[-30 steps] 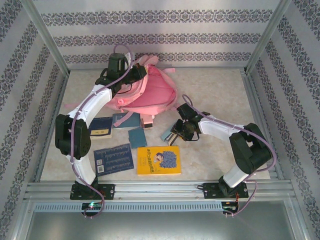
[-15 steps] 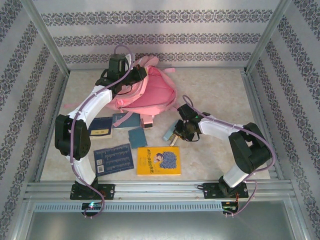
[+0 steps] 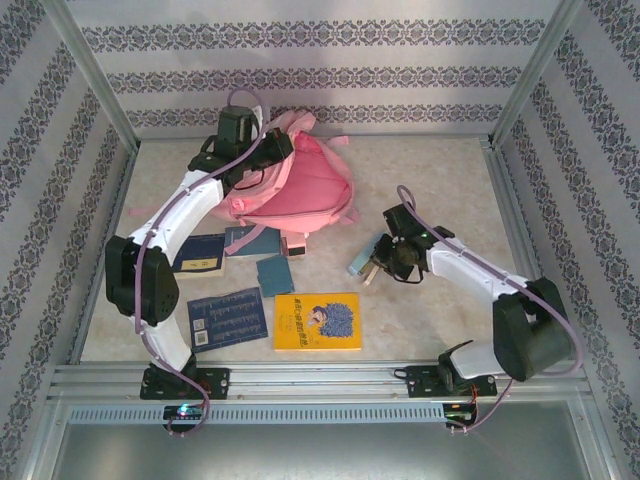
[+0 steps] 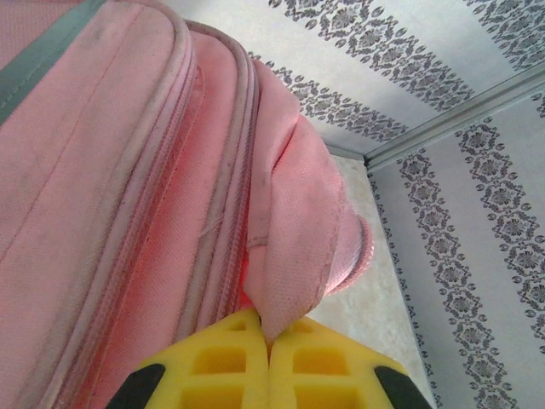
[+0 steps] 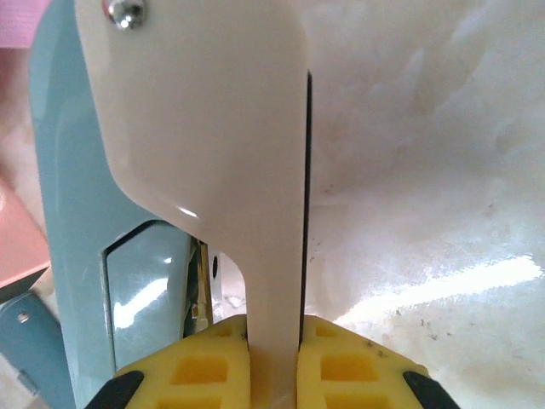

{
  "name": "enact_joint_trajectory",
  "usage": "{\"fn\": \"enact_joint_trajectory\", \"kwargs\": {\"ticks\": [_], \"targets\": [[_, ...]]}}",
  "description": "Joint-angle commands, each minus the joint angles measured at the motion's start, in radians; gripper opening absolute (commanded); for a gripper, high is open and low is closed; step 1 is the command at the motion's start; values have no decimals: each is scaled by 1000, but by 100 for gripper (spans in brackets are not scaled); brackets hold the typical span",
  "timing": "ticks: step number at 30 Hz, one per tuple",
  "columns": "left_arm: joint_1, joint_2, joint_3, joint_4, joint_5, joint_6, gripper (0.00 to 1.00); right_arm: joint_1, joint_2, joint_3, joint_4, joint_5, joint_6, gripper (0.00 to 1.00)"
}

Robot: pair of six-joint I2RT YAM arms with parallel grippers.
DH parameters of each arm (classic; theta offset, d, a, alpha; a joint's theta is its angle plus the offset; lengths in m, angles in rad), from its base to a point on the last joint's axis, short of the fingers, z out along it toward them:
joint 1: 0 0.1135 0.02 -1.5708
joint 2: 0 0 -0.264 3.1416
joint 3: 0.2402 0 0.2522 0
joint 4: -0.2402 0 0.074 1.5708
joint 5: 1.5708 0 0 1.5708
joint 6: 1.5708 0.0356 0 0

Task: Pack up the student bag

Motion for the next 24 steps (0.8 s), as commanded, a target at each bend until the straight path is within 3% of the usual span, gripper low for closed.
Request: {"fn": "enact_joint_trajectory", "kwargs": {"ticks": [1,11,24], "targets": [[-8,-80,94,-49,-1,51,0,-14,-52,48,-30,18,-67,2],[-8,-95,163,-164,-15,108,0,-18,-17,285,76,-113,-85,3],[-8,-75,202,-140,43,116,0,73,395,654,217,-172,61,5]]}}
